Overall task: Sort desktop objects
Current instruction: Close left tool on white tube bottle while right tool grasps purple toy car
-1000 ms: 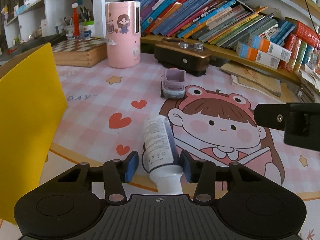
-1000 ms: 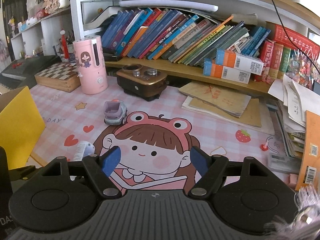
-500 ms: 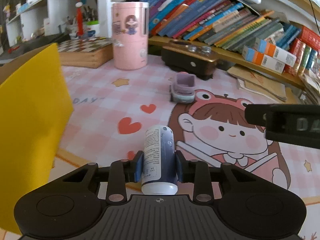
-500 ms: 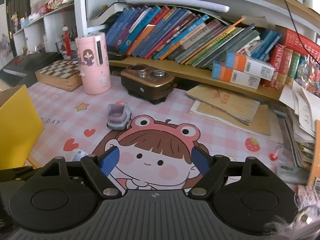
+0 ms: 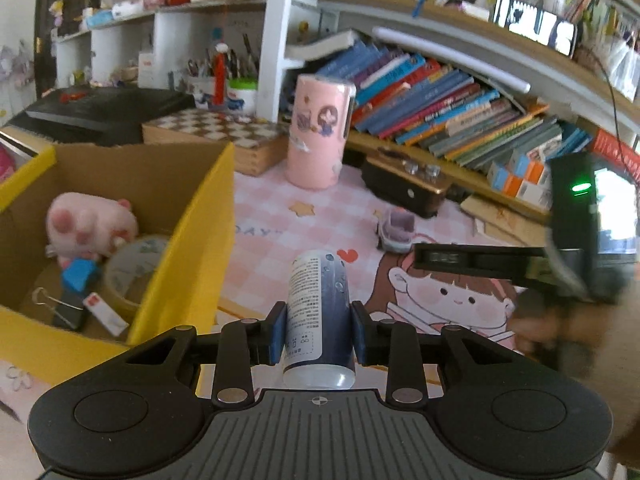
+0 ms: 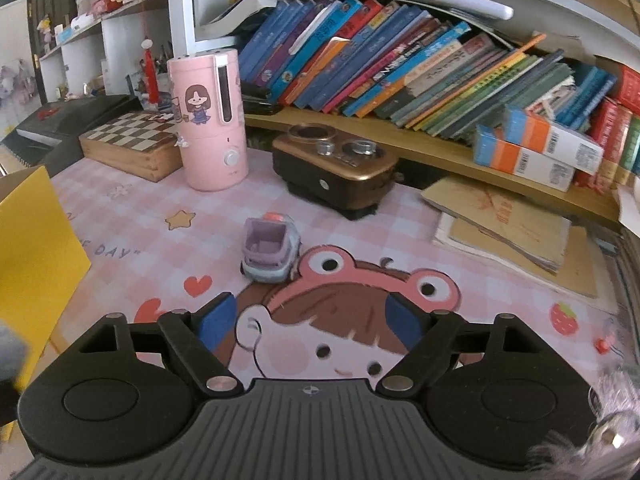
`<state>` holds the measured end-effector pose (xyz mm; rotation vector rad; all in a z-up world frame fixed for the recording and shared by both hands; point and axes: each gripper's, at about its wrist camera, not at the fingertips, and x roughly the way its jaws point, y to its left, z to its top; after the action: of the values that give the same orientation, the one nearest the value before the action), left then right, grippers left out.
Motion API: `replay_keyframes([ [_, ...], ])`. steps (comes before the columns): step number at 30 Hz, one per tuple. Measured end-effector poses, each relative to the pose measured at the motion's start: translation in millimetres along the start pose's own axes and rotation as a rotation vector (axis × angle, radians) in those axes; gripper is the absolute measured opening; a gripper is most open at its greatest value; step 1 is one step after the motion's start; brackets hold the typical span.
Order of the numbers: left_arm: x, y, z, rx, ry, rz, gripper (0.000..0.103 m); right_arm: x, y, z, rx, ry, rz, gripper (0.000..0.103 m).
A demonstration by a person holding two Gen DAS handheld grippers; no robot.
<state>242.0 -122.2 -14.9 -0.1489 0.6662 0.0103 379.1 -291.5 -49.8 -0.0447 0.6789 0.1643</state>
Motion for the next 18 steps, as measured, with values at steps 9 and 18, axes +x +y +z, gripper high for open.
replay_keyframes([
  [9,-16,-2,4,0.029,-0.018,0.005,0.031,42,12,9,-0.043,-0.018,0.000,0.087],
  [18,-22,0,5,0.029,-0.019,0.011,0.031,78,32,18,-0.070,-0.016,-0.021,0.083],
])
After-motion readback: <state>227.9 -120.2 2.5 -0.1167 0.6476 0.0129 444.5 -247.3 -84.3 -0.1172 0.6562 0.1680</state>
